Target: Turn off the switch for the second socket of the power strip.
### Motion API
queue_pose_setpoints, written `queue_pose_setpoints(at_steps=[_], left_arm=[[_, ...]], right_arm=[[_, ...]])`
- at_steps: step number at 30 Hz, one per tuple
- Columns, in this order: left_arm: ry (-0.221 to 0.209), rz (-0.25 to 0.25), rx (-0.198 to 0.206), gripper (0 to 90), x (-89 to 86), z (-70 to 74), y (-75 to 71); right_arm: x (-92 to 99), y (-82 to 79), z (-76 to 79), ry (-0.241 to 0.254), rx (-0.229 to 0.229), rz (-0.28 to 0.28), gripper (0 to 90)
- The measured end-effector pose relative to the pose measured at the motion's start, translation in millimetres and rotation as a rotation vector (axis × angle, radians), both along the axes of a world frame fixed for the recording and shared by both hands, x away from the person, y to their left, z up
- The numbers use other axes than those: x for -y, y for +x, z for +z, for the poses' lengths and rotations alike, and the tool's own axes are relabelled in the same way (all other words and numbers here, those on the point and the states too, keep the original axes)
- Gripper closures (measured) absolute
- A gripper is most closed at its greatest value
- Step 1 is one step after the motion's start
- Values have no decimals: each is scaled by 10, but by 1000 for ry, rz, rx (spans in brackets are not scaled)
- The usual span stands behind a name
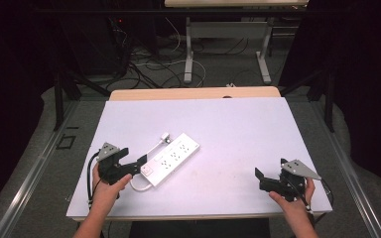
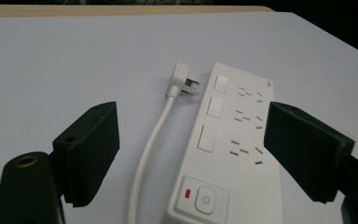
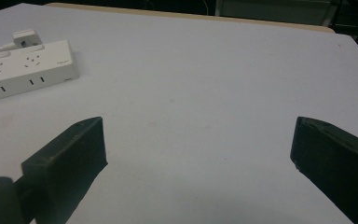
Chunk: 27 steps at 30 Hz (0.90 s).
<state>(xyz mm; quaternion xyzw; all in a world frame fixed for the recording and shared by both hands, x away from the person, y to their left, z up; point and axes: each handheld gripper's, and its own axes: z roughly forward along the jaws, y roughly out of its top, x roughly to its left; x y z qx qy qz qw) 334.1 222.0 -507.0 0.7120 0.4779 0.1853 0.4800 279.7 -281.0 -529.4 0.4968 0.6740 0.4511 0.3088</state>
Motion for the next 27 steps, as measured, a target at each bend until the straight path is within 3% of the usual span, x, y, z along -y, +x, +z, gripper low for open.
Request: queue_pose_setpoints(at_steps=[9,13,27], left_arm=[[-7,9,12,245,64,99,128],[-2,-17,23,261,148,141,192],[21,-44,-25,273,404,189,360]], right_arm=[[10,-2,-13,-13,-10,-14,53],[20,3,-24,-10,-7,-18,66],[19,2,-29,-9,-19,-19,72]])
